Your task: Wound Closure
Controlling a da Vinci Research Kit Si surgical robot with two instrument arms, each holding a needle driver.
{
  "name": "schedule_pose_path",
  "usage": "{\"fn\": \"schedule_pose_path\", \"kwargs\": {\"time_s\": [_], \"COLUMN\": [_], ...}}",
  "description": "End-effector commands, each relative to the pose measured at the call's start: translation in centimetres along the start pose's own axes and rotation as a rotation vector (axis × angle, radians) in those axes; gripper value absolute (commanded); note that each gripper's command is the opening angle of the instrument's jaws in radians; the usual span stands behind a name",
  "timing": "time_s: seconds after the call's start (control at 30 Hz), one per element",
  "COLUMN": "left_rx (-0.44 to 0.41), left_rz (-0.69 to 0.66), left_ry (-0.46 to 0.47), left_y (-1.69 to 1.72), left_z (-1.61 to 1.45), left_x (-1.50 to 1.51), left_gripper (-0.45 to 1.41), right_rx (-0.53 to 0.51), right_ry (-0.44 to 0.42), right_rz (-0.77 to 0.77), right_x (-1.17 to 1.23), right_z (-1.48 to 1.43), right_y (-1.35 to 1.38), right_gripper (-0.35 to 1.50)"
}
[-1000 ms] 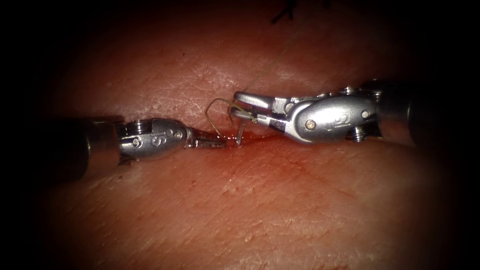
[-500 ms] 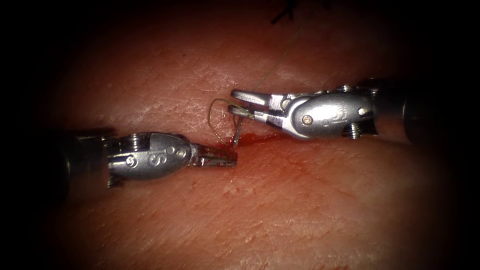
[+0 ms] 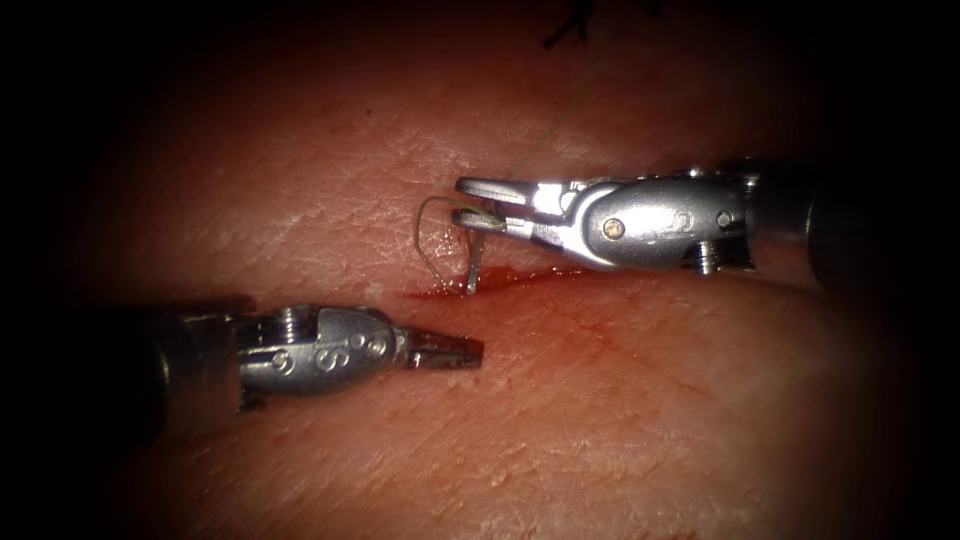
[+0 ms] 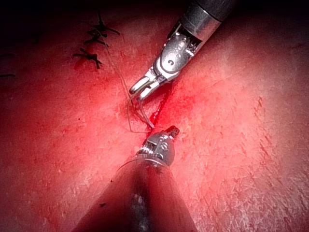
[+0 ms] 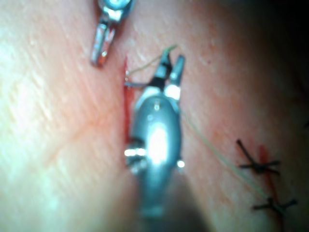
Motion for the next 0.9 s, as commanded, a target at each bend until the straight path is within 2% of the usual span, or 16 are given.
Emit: {"fn": "schedule_pose_path", "kwargs": {"time_s": [0.03,0.2,0.5,0.9], "left_rx": [-0.002,-0.004,-0.004,-0.008], "left_rz": [-0.002,-0.005,-0.003,-0.005], "left_ry": [0.002,-0.004,-0.004,-0.002], "left_y": [-0.01,0.0,0.01,0.02], "left_z": [0.09,0.16,0.19,0.14], "left_x": [-0.05,-0.15,-0.17,-0.2], "left_gripper": [-0.45,-0.45,-0.45,-0.45], "right_rx": [0.0,0.002,0.013,0.074], "right_ry": [0.002,0.003,0.007,-0.018], "right_rz": [0.005,0.02,0.069,0.161], "right_x": [-0.04,-0.03,0.01,0.03], "right_z": [0.07,0.07,0.08,0.1], "right_y": [0.02,0.06,0.12,0.17], "right_gripper": [-0.35,-0.35,-0.35,-0.35]}}
